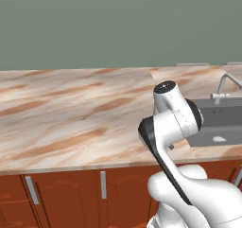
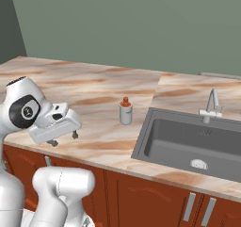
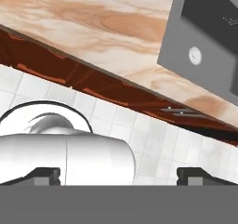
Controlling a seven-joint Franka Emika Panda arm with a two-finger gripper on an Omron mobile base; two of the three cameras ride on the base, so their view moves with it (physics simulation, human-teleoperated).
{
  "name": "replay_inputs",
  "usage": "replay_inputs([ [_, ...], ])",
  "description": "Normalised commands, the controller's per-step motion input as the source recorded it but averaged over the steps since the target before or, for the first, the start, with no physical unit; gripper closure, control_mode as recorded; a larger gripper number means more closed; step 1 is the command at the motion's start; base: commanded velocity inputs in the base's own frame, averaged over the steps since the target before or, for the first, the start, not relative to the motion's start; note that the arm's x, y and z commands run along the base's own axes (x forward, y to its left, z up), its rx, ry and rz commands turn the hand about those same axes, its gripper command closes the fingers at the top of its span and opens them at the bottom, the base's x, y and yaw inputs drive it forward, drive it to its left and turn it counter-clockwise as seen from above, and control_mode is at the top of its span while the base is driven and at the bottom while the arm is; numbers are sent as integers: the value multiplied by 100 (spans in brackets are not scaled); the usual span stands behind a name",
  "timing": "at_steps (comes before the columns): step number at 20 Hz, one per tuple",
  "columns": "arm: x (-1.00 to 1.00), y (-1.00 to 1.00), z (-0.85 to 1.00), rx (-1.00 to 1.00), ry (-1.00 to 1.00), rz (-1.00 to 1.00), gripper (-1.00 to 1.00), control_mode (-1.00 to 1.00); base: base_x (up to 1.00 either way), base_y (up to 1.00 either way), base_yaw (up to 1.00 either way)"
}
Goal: Restock the sink supplies by placing the sponge and soap dispenser on the counter and next to the sink. Make sure the soap dispenser is upright.
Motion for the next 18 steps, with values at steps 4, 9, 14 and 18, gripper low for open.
replay_inputs([
  [4,-5,0,-7,-1,0,9,-100,-100,0,0,0],
  [9,0,0,0,0,0,0,-100,100,-53,16,48],
  [14,0,0,0,0,0,0,-100,100,-39,55,67],
  [18,0,0,0,0,0,0,-100,100,-25,71,74],
])
